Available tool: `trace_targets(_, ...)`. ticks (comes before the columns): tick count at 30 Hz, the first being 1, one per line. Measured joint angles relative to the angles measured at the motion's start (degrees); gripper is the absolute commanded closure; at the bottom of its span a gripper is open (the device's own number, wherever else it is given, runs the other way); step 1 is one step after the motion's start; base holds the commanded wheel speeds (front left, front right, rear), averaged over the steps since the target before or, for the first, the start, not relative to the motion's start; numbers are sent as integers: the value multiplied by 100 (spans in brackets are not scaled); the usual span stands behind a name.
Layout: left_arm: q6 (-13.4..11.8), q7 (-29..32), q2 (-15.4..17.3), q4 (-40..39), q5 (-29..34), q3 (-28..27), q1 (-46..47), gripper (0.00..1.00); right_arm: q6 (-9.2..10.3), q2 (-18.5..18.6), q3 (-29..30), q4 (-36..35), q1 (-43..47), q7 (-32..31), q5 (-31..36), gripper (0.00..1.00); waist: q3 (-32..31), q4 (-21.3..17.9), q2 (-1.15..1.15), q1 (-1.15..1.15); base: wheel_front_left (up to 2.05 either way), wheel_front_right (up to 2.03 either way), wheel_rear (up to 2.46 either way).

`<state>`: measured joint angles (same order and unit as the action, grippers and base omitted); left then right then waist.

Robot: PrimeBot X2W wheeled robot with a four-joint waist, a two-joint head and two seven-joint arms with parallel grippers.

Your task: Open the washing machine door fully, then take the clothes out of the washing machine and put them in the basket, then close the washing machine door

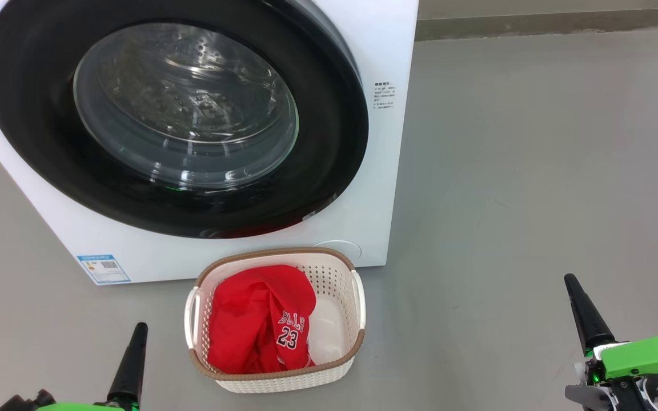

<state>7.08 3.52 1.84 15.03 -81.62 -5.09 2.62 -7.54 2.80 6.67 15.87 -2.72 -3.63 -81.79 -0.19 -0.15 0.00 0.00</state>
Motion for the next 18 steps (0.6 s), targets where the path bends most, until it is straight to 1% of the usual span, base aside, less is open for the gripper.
trace_targets(14,1,253,2,18,-944,5,129,100,1,-21,52,-4,-98,-249,-898,100,35,14,0,0,0,0,0)
trace_targets(18,1,278,3,19,-1015,7,129,100,1,-29,59,-18,-114,-253,-1006,100,37,15,0,0,0,0,0)
